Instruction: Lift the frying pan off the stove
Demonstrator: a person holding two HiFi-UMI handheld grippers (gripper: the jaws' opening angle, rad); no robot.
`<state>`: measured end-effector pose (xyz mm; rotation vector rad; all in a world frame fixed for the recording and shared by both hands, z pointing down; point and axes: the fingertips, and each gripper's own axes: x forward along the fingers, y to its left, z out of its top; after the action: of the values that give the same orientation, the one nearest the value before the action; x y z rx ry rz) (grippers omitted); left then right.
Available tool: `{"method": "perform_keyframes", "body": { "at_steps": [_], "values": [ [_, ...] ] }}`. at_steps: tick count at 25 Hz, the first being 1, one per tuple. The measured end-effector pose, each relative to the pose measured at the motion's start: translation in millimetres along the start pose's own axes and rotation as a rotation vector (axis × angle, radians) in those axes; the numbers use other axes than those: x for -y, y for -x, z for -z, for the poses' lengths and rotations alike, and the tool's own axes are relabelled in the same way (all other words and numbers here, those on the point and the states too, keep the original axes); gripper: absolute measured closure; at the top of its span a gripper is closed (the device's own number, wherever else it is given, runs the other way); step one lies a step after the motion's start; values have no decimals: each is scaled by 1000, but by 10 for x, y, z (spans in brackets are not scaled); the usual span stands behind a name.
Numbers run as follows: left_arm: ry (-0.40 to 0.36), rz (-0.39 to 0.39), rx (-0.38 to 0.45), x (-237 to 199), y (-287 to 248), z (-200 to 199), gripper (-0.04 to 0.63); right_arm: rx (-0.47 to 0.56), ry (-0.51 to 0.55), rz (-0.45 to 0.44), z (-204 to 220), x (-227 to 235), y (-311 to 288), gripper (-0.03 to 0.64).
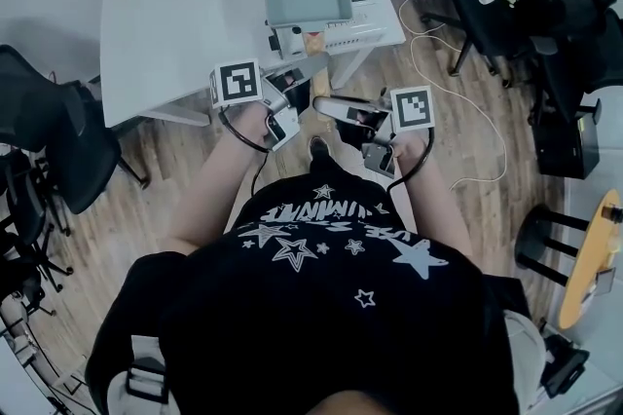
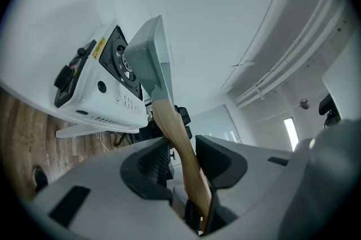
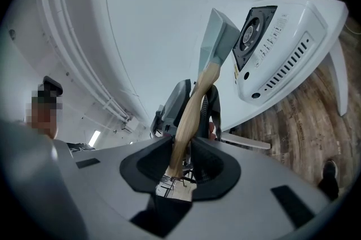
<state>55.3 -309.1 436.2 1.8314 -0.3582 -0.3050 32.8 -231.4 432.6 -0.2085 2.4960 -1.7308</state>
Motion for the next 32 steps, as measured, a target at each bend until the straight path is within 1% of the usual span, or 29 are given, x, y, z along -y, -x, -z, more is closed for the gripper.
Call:
{"method": "perform_keyframes", "body": {
  "at_steps": [2, 5, 10, 12, 15, 18, 20, 22, 26, 29, 32],
  "values": [
    [-4, 10, 4, 63, 202, 113, 449, -7, 8, 1, 197, -95, -106, 517],
    [-14, 32, 17, 198, 704, 387, 449, -19, 35, 5, 679, -306, -347, 517],
    [6, 108, 26, 386, 1040, 592, 449, -14, 37, 6, 1029, -452, -533, 515],
    [1, 115, 24, 407, 1171, 666, 449, -11, 39, 4, 1158, -501, -609, 515],
    [-5, 105, 17, 401, 1386, 782, 449, -5, 43, 4, 1357, -565, -717, 515],
    [7, 126, 6, 469, 1590, 904, 449, 11, 40, 6, 1563, -625, -823, 515],
    [1, 118, -8, 474, 1720, 990, 449, 24, 33, 9, 1699, -661, -879, 515],
    [-3, 110, -19, 460, 1820, 1056, 449, 30, 32, 10, 1800, -687, -929, 517],
    [29, 120, -23, 457, 1918, 1170, 449, 37, 27, 6, 1928, -709, -975, 517],
    [7, 122, -20, 453, 1958, 1200, 449, 33, 29, 20, 1982, -711, -974, 517],
    [4, 123, -6, 457, 1982, 1209, 449, 36, 26, 27, 2001, -704, -956, 517]
  ]
}}
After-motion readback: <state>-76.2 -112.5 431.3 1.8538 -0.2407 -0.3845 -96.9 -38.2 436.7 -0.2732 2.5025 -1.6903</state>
